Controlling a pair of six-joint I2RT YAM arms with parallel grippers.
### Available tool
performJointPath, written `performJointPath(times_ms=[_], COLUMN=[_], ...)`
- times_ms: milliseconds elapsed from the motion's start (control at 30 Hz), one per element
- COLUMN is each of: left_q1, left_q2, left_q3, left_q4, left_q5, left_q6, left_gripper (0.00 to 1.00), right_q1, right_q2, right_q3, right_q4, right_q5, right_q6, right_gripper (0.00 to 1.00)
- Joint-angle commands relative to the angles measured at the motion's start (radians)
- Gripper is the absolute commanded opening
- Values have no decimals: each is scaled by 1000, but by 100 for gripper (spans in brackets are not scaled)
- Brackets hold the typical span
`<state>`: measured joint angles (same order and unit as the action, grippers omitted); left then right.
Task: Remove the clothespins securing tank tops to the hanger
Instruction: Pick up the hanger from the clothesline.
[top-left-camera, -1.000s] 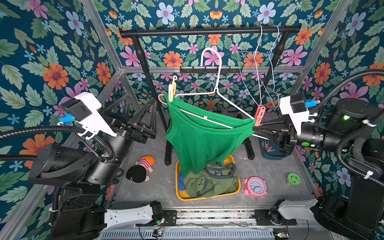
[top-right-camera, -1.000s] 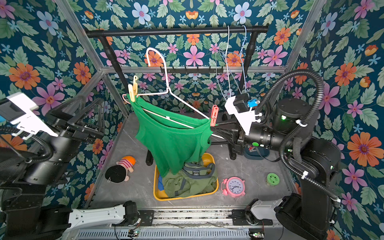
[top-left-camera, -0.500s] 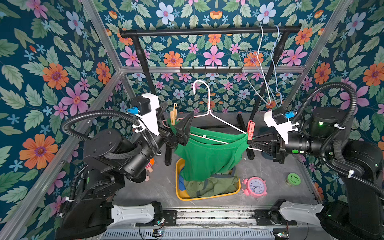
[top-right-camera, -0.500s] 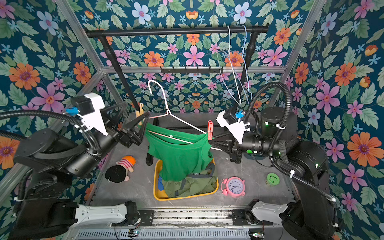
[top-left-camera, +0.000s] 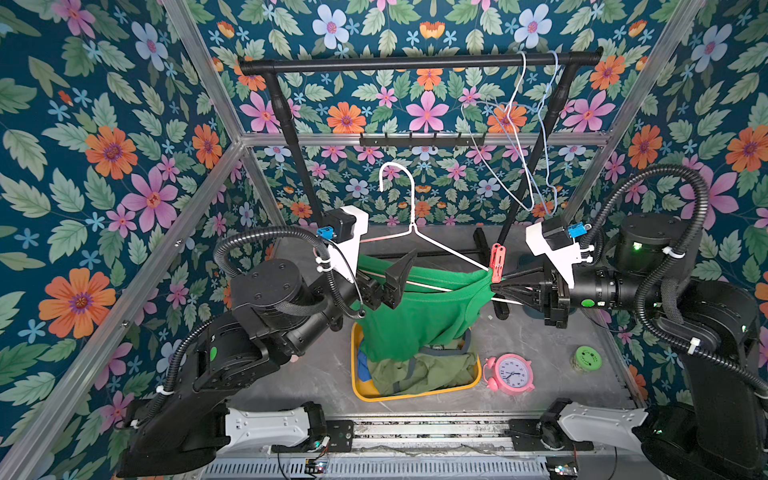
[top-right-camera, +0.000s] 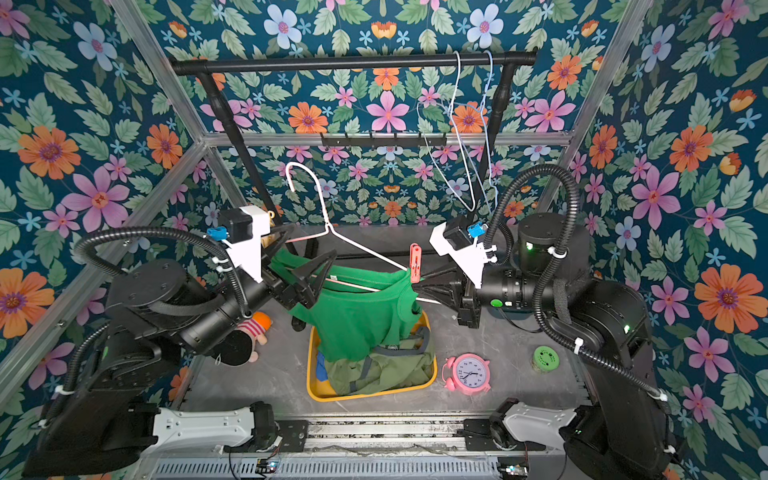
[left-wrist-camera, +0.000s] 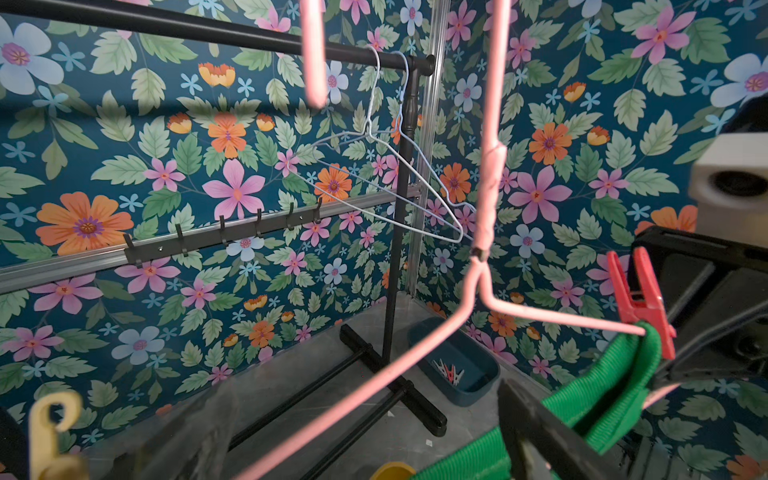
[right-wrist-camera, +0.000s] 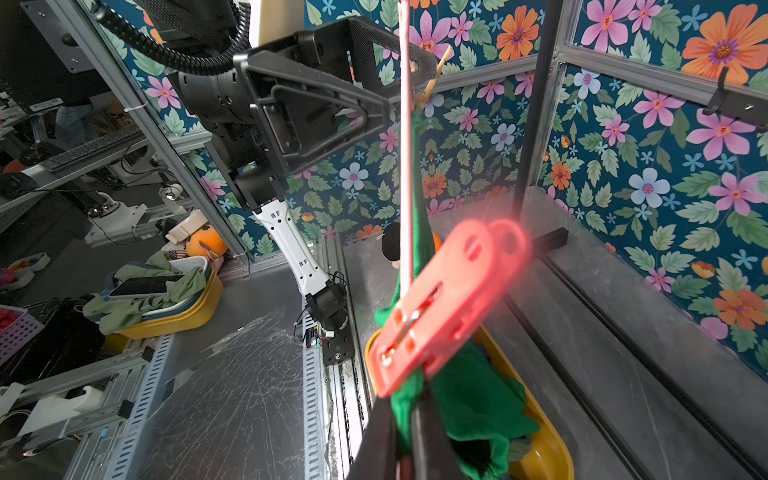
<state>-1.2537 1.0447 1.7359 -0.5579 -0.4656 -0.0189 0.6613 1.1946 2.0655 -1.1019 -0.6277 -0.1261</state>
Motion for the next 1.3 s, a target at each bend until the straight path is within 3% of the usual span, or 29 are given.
performJointPath(times_ms=[0, 300, 700, 1067, 1267], left_q1=[0, 0, 0, 0, 0], left_q2=[-7, -13, -14, 33, 18], left_q3=[-3, -35, -46, 3, -9], left_q4=[18, 47, 87, 34, 41], left_q5=[7, -55, -7, 61, 72], left_q6=[5, 15, 46, 63, 66], left_gripper=[99, 84, 48, 40, 17], right_q1=[0, 1, 1, 1, 1], right_q2=[0, -3, 0, 39, 63], right_q3=[-2, -18, -34, -19, 2], right_q4=[62, 72, 80, 108, 98], right_q5=[-40, -78, -118, -181, -198], right_q6=[1, 5, 11, 13, 7], right_gripper=[0, 0, 0, 0, 0])
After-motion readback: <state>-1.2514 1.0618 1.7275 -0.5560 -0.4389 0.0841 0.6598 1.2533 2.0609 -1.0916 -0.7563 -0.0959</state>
